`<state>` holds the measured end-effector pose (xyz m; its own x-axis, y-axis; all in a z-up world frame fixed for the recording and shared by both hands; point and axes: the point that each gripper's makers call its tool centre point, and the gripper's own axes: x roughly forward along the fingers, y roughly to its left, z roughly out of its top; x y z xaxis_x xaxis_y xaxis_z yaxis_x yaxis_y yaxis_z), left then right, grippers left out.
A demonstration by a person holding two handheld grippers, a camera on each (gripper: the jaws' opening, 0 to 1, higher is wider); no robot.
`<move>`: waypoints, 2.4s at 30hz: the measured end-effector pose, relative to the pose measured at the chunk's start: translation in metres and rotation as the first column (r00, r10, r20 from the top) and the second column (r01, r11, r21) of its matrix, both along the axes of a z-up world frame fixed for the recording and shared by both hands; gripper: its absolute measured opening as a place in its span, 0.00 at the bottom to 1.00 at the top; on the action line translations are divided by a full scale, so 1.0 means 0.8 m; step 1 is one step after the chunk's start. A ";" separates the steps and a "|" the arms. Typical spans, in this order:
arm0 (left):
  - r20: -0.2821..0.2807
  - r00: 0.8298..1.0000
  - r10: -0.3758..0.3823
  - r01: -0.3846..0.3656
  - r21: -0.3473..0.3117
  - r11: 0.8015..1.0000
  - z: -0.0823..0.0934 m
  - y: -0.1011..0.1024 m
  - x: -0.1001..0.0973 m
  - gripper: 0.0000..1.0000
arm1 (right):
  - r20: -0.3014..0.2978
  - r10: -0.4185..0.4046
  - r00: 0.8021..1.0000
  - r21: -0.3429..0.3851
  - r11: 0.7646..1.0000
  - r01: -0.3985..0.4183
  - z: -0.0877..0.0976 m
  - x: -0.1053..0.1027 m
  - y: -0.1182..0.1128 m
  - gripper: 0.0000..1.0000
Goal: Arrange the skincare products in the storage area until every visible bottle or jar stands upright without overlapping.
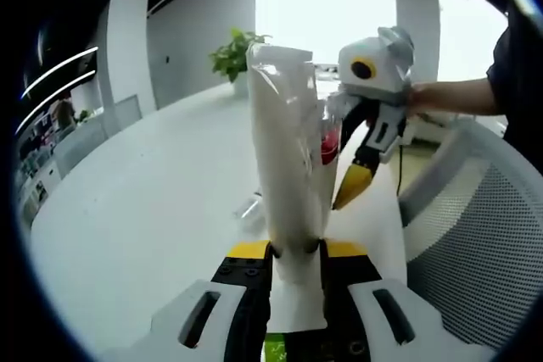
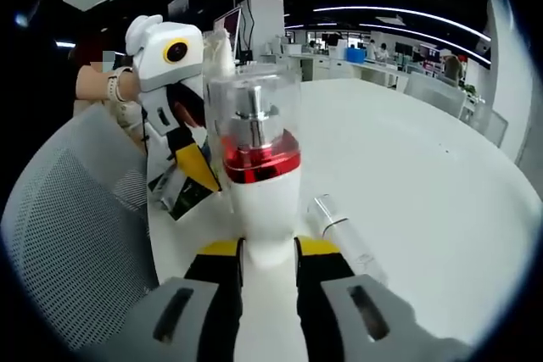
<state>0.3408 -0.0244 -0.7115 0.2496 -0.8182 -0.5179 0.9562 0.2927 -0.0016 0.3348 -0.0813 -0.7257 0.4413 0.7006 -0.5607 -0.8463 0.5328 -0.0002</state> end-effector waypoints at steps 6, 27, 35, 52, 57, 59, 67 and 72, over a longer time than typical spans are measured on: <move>0.012 1.000 0.017 -0.017 -0.011 1.000 0.000 -0.003 0.006 0.19 | -0.003 -0.040 0.999 0.023 0.999 0.040 -0.002 0.003 -0.004 0.22; 0.030 1.000 -0.008 0.008 -0.012 1.000 0.001 -0.004 0.010 0.19 | -0.017 -0.046 0.999 0.032 0.998 0.046 -0.004 0.005 0.003 0.22; 0.028 0.999 -0.020 0.020 -0.010 1.000 0.007 -0.004 0.006 0.23 | -0.004 -0.068 0.998 0.024 0.997 0.068 0.001 0.001 -0.002 0.31; 0.006 0.993 0.119 -0.119 -0.010 0.993 0.044 0.040 -0.003 0.61 | -0.004 -0.149 0.989 0.029 0.988 0.149 0.039 -0.019 -0.008 0.66; 0.011 0.982 0.191 -0.191 -0.034 0.981 0.063 0.053 -0.003 0.82 | 0.015 -0.159 0.987 0.033 0.987 0.159 0.057 -0.024 -0.007 0.76; 0.008 0.979 0.205 -0.205 -0.038 0.978 0.070 0.057 -0.006 0.86 | 0.026 -0.163 0.986 0.027 0.986 0.162 0.063 -0.026 -0.006 0.80; 0.024 0.966 0.256 -0.255 -0.037 0.966 0.090 0.079 -0.018 0.97 | 0.069 -0.194 0.979 0.004 0.981 0.194 0.076 -0.030 -0.012 0.93; 0.040 0.959 0.280 -0.279 -0.028 0.960 0.100 0.097 -0.025 0.97 | 0.099 -0.208 0.973 0.014 0.978 0.208 0.093 -0.035 -0.016 0.99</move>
